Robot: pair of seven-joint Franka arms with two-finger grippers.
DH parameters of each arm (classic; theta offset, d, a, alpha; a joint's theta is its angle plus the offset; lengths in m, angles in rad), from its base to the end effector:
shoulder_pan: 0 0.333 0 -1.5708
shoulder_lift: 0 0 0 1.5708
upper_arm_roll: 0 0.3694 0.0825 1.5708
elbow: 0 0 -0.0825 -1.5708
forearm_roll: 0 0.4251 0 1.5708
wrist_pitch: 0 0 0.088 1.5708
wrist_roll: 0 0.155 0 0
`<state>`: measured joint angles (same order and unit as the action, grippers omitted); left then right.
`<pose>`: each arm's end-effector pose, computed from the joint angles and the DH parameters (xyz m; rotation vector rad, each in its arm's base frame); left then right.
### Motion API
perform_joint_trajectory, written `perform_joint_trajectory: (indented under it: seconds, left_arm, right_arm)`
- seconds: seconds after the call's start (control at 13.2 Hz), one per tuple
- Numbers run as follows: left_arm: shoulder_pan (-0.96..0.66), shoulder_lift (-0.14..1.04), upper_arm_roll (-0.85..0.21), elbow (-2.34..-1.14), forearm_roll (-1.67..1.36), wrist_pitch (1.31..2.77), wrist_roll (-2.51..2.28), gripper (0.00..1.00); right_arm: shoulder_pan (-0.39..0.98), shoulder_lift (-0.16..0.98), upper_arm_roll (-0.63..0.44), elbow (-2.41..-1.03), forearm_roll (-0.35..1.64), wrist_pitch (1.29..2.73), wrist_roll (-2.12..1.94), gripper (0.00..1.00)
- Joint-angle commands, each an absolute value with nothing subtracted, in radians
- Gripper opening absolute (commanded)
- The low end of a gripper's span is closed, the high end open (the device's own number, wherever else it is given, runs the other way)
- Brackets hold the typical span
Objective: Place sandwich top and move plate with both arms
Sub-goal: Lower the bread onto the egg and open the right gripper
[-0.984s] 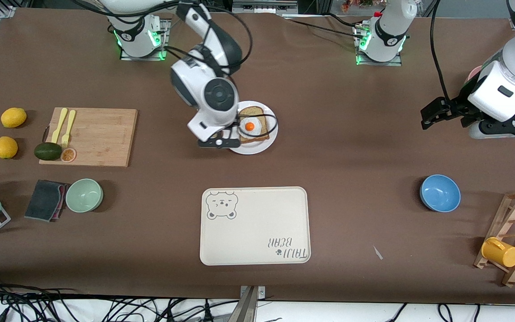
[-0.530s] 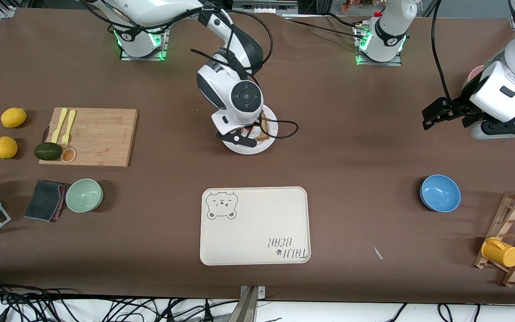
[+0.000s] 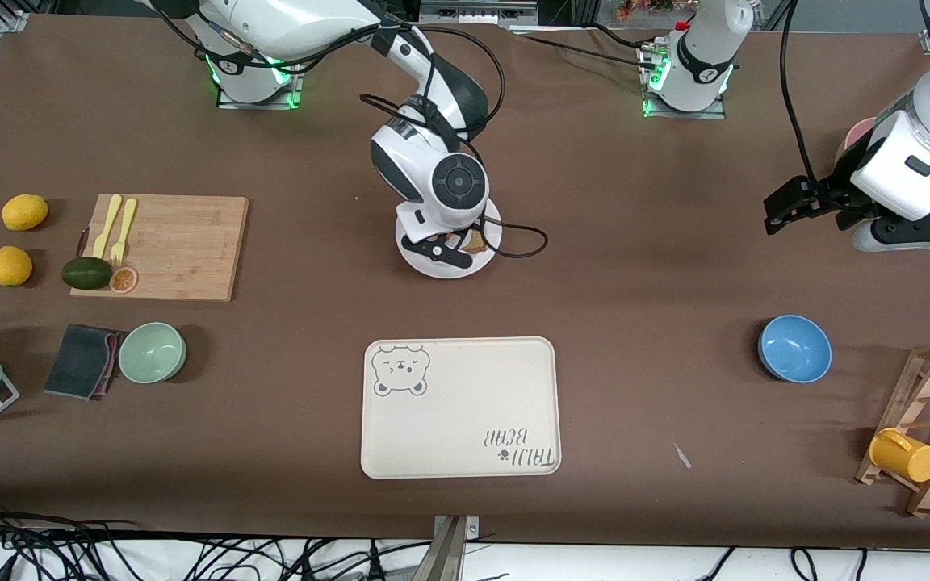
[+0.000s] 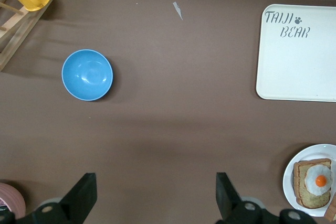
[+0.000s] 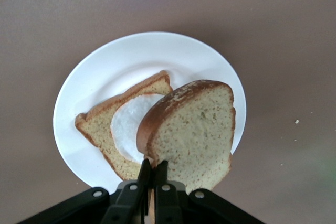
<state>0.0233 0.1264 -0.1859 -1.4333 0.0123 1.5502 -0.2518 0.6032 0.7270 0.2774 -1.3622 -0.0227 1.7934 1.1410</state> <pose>0.6316 -0.0939 0.6217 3.1291 0.1421 -0.0148 0.5130 0.5580 0.2567 2.9410 -0.4363 -0.4301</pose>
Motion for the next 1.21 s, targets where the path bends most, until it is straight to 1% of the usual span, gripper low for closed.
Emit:
perform_joint_trajectory:
  seconds: [0.0, 0.38, 0.98, 1.06, 1.14]
  left_arm:
    - [0.023, 0.126, -0.186, -1.417, -0.006, 1.546, -0.252, 1.00]
    - [0.023, 0.126, -0.186, -1.417, -0.005, 1.546, -0.250, 1.00]
    - [0.034, 0.129, -0.183, -1.419, -0.005, 1.548, -0.242, 1.00]
    - [0.032, 0.129, -0.184, -1.419, -0.008, 1.548, -0.242, 1.00]
    - [0.032, 0.127, -0.184, -1.419, -0.008, 1.546, -0.242, 1.00]
  right_arm:
    - [0.658, 0.767, 0.270, -1.316, -0.058, 1.772, 1.125, 0.00]
    - [0.657, 0.795, 0.267, -1.308, -0.069, 1.816, 1.124, 0.00]
    - [0.646, 0.795, 0.265, -1.295, -0.034, 1.865, 1.124, 0.00]
    - [0.646, 0.795, 0.265, -1.295, -0.026, 1.865, 1.124, 0.05]
    - [0.638, 0.793, 0.265, -1.295, -0.018, 1.865, 1.121, 0.30]
